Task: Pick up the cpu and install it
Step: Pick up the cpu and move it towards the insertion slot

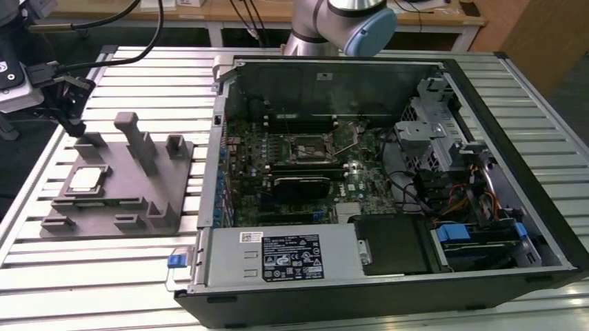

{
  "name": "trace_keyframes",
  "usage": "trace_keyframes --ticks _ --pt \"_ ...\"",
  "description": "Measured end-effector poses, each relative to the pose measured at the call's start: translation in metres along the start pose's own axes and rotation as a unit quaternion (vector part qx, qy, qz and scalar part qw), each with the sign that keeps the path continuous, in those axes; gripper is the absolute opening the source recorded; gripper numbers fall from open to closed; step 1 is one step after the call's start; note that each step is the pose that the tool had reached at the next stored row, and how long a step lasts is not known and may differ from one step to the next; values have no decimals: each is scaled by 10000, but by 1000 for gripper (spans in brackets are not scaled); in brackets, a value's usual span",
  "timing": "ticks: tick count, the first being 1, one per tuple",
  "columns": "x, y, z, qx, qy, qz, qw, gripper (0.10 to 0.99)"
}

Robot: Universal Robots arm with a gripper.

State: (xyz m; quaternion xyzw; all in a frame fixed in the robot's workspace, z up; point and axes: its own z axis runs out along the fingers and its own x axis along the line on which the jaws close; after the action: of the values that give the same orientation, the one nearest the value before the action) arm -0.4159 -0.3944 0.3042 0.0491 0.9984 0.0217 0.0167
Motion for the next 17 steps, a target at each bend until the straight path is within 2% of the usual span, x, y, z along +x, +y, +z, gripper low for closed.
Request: trace_keyframes --ticks 17 --pt "20 -4 50 0 0 0 10000 106"
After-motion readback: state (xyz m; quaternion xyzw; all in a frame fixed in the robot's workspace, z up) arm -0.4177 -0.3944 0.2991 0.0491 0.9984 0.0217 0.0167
